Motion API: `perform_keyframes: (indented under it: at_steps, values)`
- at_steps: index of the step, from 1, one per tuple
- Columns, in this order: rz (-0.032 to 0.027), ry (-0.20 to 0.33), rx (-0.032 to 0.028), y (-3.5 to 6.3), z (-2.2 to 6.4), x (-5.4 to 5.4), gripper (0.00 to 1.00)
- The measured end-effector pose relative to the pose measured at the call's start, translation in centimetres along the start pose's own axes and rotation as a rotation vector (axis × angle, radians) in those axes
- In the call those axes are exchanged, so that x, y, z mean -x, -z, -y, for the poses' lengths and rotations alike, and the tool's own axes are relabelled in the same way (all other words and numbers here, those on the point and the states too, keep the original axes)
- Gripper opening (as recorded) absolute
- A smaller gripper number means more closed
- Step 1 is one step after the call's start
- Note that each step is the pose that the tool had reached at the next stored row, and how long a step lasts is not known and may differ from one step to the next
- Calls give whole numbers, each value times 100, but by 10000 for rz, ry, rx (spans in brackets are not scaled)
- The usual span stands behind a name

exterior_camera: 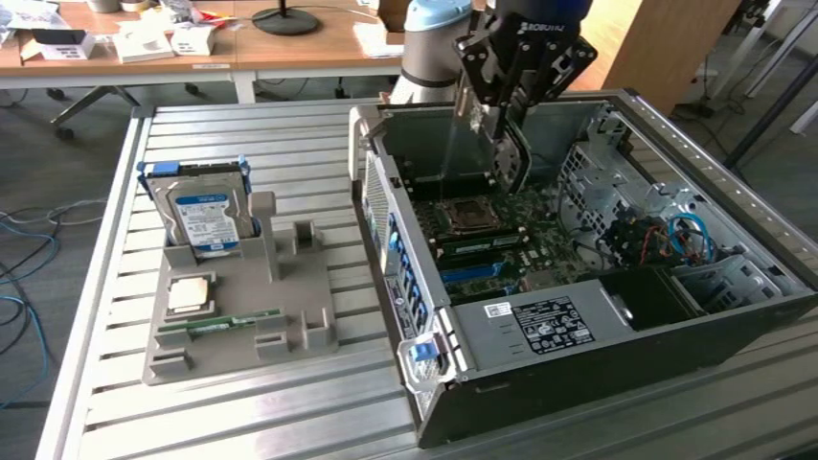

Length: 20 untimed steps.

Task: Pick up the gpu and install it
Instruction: 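Pick up the gpu and move the gpu toward the slot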

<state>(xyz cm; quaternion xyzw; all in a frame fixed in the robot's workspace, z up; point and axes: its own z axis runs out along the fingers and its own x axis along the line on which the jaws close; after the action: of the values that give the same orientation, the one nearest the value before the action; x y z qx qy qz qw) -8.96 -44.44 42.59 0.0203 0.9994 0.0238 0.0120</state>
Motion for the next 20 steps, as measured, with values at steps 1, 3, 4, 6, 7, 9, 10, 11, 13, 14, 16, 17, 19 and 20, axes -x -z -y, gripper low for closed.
perform_keyframes:
  at_steps: [1,3,4,6,7,9,10,11,13,14,16,17,19,20]
  values:
    - [0,1,0,-1,-1,25,27]
    - [0,1,1,-2,-3,80,27]
    - [0,0,1,-3,-4,107,27]
    - [0,0,1,-4,-6,160,27]
    - [0,1,1,-5,-8,186,27]
    - [0,1,1,-6,-9,233,27]
    - [0,0,1,-6,-10,257,27]
    - [0,1,1,-7,-11,284,27]
    - [0,1,1,-8,-12,316,27]
    - [0,2,1,-8,-12,322,27]
    - [0,1,2,-8,-13,322,27]
    - [0,1,1,-8,-13,322,27]
    - [0,1,1,-8,-13,322,27]
    - [0,1,1,-8,-13,322,27]
